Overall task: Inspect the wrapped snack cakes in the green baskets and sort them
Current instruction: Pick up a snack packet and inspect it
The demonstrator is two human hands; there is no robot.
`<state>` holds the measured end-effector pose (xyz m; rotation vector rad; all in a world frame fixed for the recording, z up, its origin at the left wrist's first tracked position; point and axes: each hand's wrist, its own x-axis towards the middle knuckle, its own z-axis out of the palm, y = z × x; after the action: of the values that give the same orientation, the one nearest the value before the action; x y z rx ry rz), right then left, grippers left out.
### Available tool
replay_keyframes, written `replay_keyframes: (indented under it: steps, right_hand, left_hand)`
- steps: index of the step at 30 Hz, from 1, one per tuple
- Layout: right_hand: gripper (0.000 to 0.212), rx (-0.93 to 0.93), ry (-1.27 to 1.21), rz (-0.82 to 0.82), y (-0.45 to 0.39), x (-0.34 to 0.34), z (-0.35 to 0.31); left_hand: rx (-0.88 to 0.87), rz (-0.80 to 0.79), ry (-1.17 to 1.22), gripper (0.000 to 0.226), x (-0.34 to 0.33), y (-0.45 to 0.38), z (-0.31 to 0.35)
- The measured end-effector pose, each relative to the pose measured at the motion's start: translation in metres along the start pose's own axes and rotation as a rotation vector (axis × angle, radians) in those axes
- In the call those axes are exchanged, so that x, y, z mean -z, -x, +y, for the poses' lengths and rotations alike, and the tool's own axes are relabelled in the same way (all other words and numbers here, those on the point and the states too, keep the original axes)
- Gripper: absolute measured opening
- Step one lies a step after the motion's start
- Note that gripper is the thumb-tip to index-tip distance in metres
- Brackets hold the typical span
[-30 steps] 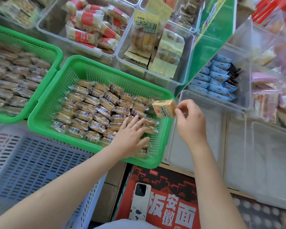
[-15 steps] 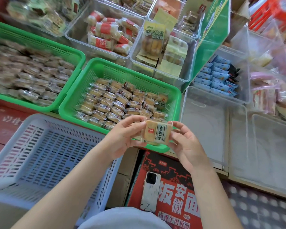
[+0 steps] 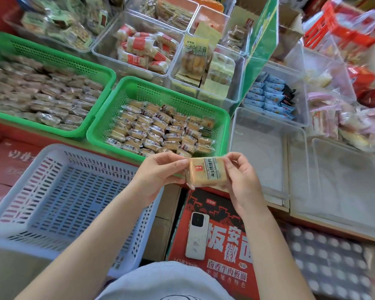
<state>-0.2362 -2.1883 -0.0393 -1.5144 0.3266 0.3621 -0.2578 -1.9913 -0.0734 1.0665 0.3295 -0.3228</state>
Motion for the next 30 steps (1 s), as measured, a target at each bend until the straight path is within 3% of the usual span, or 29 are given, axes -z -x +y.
replay_keyframes:
  steps: [2,4,7,10,13,20,24,27,30]
  right_hand:
    - [0.010,-0.004,0.067,0.058,0.007,0.000,0.001]
    - [0.006,0.068,0.292,0.167,0.012,0.000,0.003]
    - [0.013,0.210,0.506,0.249,0.024,-0.003,0.003]
    - [0.031,0.240,0.517,0.088,0.041,-0.011,0.001]
    - [0.027,0.236,0.586,-0.062,0.049,-0.022,0.007]
    - [0.009,0.288,0.543,-0.055,0.055,-0.040,0.009]
    - [0.013,0.200,0.375,-0.093,0.056,-0.041,0.004]
    - [0.021,0.122,0.267,-0.134,0.055,-0.041,0.003]
    - [0.027,0.061,0.168,-0.200,0.053,-0.042,0.003]
  left_hand:
    - [-0.007,-0.025,-0.016,0.027,-0.004,0.007,0.001]
    - [-0.038,-0.034,-0.009,0.021,-0.007,0.013,0.003]
    - [-0.090,0.057,-0.011,0.009,-0.010,0.021,0.006]
    - [-0.114,0.135,0.007,0.009,-0.009,0.029,0.008]
    - [-0.127,0.146,-0.001,0.009,-0.006,0.034,0.009]
    - [-0.117,0.131,-0.012,0.009,0.003,0.047,0.012]
    - [-0.156,0.173,-0.237,0.010,0.012,0.050,0.009]
    - [-0.235,0.023,-0.388,0.030,0.017,0.054,0.012]
    - [-0.242,-0.081,-0.390,0.023,0.014,0.059,0.019]
